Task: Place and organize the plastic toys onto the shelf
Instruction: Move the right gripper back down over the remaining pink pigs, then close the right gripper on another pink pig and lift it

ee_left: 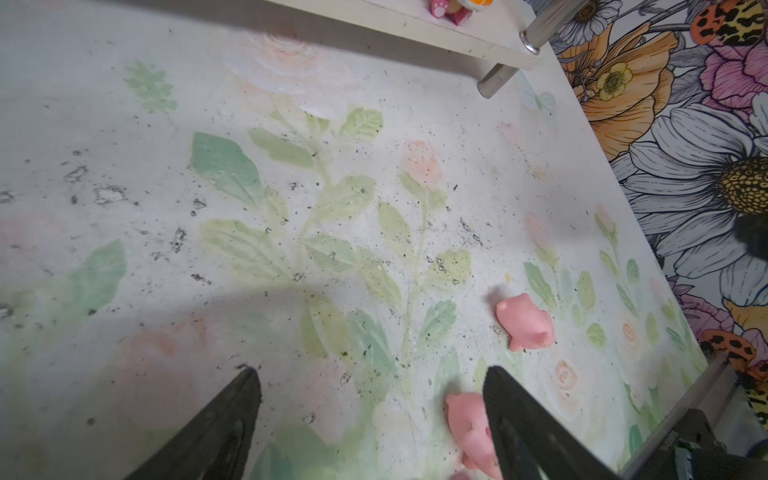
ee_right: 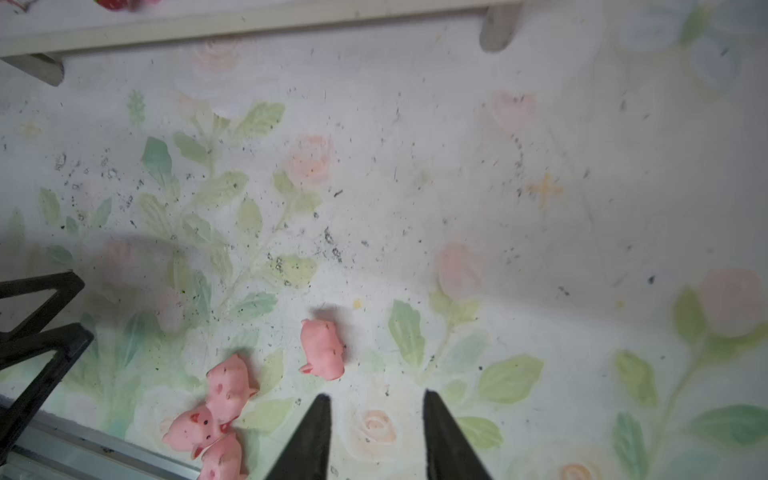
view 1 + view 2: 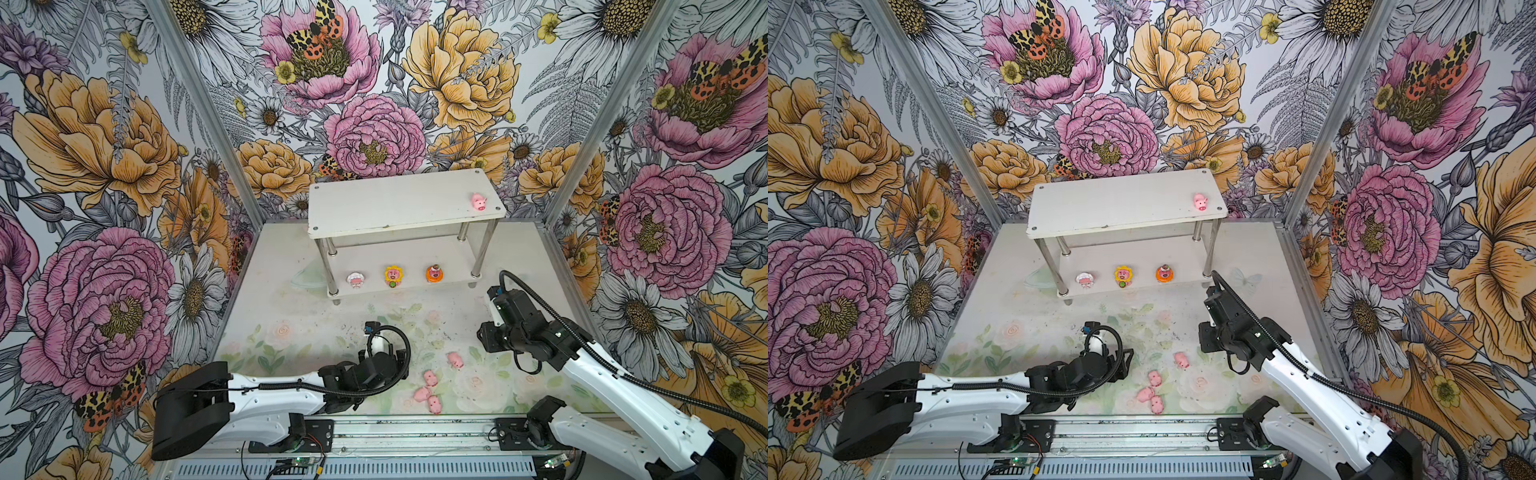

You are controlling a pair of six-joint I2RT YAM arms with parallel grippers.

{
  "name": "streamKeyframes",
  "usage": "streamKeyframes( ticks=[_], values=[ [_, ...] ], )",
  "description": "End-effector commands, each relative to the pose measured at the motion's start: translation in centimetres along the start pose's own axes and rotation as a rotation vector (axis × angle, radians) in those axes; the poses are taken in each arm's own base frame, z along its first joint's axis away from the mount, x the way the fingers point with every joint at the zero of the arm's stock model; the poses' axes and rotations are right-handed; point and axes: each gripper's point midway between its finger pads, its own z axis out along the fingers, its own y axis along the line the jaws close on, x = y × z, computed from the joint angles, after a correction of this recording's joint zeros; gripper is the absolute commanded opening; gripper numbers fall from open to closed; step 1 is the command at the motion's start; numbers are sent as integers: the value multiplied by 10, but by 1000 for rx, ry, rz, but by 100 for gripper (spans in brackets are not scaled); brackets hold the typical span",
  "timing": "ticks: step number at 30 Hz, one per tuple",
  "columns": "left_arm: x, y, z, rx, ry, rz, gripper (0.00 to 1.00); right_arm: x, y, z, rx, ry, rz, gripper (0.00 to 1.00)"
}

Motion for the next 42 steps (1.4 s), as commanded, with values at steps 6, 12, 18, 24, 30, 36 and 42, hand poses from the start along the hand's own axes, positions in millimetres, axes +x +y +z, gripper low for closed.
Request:
streamKeyframes(
  ticks=[6,12,18,24,30,36,42],
  values=[
    [-2,-37,17,102,16,-34,86,35,30,50,-143,80,24,19],
    [-3,-49,24,139,35,-47,86,45,30,64,-108,102,-6,48],
    [-7,-49,23,170,23,-93,86,45,38,75,-72,108,-60,52],
    [-8,-46,21,169,23,-107,86,40,32,91,16,110,-104,48],
    [-9,-42,21,163,23,-113,86,39,59,93,-79,111,-132,27],
    [-12,-41,19,168,16,-117,86,35,103,91,-278,132,-99,14],
    [-9,-33,16,160,15,-129,86,32,113,105,-308,142,-69,13]
  ],
)
